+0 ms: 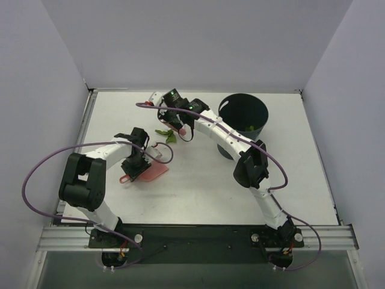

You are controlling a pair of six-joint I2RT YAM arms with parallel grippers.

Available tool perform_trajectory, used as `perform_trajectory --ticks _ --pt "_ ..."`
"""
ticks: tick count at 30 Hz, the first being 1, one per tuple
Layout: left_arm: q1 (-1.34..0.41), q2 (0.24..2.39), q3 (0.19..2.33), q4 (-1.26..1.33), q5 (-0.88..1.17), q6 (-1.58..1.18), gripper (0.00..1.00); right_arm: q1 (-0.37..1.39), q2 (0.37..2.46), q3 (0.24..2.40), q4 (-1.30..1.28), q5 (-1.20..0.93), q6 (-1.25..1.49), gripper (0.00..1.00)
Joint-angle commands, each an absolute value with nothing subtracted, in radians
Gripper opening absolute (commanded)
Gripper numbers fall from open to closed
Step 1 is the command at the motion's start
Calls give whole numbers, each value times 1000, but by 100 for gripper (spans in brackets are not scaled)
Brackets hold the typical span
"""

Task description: Sweep away the paper scraps from the table

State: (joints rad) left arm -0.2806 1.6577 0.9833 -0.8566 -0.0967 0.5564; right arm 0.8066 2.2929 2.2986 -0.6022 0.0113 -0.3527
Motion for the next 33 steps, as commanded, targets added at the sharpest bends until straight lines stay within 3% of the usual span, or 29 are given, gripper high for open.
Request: perform_trajectory --ticks 1,10,17,27,33 --pt "-278 1700 1005 -750 -124 525 0 808 2296 2359 -546 63 -425 0" --pt "-278 1726 985 -695 -170 525 0 844 2315 2333 -613 -80 -505 0" --pt "-278 1713 966 -666 -195 528 0 928 2186 2292 -712 -311 -241 0" --pt "-279 1660 931 -670 -198 543 0 779 2148 2408 -646 -150 -255 0" --pt "-281 1609 930 -771 -282 592 0 790 2226 2410 -634 -101 -311 0"
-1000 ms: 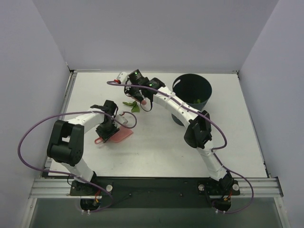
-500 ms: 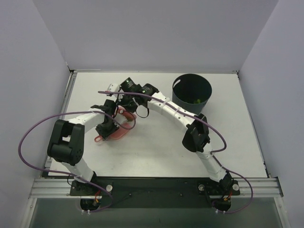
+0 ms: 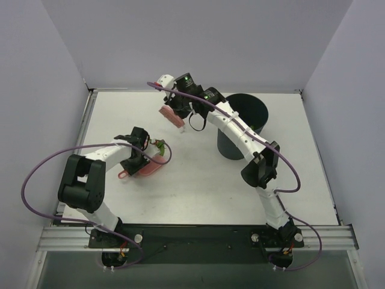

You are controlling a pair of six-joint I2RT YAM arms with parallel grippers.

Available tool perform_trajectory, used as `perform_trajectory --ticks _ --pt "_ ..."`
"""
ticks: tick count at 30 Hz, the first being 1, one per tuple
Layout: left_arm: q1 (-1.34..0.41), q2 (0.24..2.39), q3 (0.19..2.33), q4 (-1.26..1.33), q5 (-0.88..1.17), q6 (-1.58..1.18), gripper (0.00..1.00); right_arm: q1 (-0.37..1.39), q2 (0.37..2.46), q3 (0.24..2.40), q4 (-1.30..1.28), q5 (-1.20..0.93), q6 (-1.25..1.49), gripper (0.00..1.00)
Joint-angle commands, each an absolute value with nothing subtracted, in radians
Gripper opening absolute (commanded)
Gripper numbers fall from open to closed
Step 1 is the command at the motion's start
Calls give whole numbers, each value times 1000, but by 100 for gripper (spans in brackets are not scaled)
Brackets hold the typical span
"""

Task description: Sweep away the paper scraps from the table

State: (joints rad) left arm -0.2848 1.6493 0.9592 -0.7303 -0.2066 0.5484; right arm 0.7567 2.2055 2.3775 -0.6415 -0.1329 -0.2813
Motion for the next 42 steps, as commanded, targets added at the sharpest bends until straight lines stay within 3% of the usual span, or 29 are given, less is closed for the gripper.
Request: perform_trajectory --ticks 1,7,22,34,42 --pt "-279 1573 919 -778 -297 619 0 793 2241 2414 -634 -92 -311 0" --pt "-281 1480 839 -805 -336 692 0 815 2312 2415 -634 -86 -337 0" --pt "-279 1701 991 -871 -245 637 0 931 2243 2362 -712 -313 -221 0" --pt "-279 1629 936 -815 -233 635 0 753 2163 2417 -628 -89 -317 0" --pt "-285 1621 951 -847 -196 630 0 681 2307 2464 -506 113 -446 0"
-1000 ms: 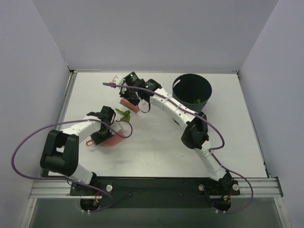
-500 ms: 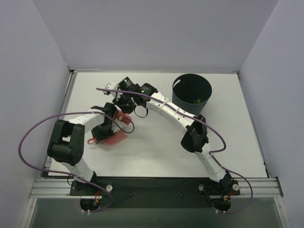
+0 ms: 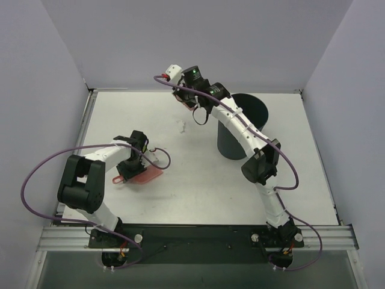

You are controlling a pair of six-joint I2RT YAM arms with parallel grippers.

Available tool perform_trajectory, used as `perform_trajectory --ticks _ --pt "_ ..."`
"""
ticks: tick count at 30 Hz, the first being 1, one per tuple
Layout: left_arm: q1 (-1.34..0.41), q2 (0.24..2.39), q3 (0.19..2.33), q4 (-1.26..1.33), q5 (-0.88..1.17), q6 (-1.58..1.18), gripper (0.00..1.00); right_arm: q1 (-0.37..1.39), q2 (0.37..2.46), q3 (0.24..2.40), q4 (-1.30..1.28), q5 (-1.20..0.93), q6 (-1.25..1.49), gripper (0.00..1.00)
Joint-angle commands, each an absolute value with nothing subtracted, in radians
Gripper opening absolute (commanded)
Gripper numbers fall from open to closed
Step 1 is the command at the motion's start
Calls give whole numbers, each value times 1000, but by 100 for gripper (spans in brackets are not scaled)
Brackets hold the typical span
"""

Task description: Sweep away the paper scraps from the table

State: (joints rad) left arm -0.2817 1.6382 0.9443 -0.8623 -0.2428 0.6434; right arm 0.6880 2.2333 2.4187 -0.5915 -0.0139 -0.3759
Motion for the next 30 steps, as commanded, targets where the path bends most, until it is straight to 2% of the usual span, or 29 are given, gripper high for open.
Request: perform_trajectory --ticks 1,10,22,26,30 --pt "-285 1615 951 -856 -189 629 0 675 2325 2464 -494 158 -455 0" --pt "-302 1583 897 -864 -201 630 0 713 2415 2382 -472 134 -654 0" --pt "-302 1627 908 -867 -212 632 0 885 2312 2372 -698 -216 -385 0" --pt "-302 1634 917 -867 -209 629 0 910 2284 2359 -715 -226 -316 0" --pt "-301 1620 905 -870 -213 634 0 896 2269 2404 -684 -109 -391 0"
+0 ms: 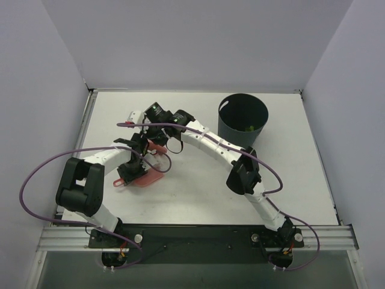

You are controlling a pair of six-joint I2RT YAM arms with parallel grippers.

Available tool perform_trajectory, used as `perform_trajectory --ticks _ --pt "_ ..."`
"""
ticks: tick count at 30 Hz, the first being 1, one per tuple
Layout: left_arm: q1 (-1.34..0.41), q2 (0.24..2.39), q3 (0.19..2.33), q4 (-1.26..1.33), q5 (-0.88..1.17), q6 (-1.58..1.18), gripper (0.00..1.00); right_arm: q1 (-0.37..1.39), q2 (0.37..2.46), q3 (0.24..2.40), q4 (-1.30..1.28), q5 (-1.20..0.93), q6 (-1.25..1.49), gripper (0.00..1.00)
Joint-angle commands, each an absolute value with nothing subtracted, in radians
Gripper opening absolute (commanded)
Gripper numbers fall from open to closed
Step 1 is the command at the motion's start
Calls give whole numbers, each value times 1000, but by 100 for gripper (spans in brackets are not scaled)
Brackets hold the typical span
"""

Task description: Sweep away the paper scraps from the table

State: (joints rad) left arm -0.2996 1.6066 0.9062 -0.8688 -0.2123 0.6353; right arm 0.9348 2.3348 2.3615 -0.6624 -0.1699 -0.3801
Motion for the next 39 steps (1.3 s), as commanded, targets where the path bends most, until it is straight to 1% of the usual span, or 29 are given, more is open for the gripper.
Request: perform_trajectory --ticks 1,2,6,10,14,16,18,19,21,22,24,27,29,32,36,39 --pt "-301 1612 897 -870 -215 637 0 891 2263 2414 -674 -82 -408 0" --pt "-301 1608 884 -868 -216 640 0 884 2246 2418 -651 -39 -423 0" --pt "-296 1562 841 -873 -222 653 0 858 2223 2424 -617 23 -477 0" --pt "-295 1537 816 -877 -235 667 0 838 2256 2424 -604 49 -491 0" --pt "-295 1534 819 -899 -242 672 0 865 2292 2415 -618 45 -474 0" --pt "-295 1537 828 -908 -245 672 0 899 2290 2402 -638 8 -431 0" --pt "-296 1534 833 -911 -250 675 0 920 2275 2381 -673 -50 -319 0" --pt "-295 1532 834 -910 -253 675 0 931 2251 2376 -681 -120 -263 0" --pt "-295 1534 833 -904 -258 680 0 927 2224 2369 -695 -220 -76 0" --pt "-295 1537 834 -902 -255 680 0 919 2203 2362 -695 -320 -24 0" --pt "-295 1546 839 -899 -252 675 0 907 2181 2329 -689 -383 88 0" --pt "-295 1549 845 -891 -249 664 0 855 2161 2327 -663 -457 132 0" --pt "-295 1549 847 -891 -245 660 0 807 2155 2353 -655 -480 132 0" --pt "-295 1542 841 -896 -244 655 0 769 2129 2373 -658 -446 65 0" --pt "-295 1517 821 -899 -239 650 0 768 2114 2379 -658 -330 -52 0" --pt "-295 1511 807 -897 -242 652 0 776 2164 2404 -658 -304 -75 0"
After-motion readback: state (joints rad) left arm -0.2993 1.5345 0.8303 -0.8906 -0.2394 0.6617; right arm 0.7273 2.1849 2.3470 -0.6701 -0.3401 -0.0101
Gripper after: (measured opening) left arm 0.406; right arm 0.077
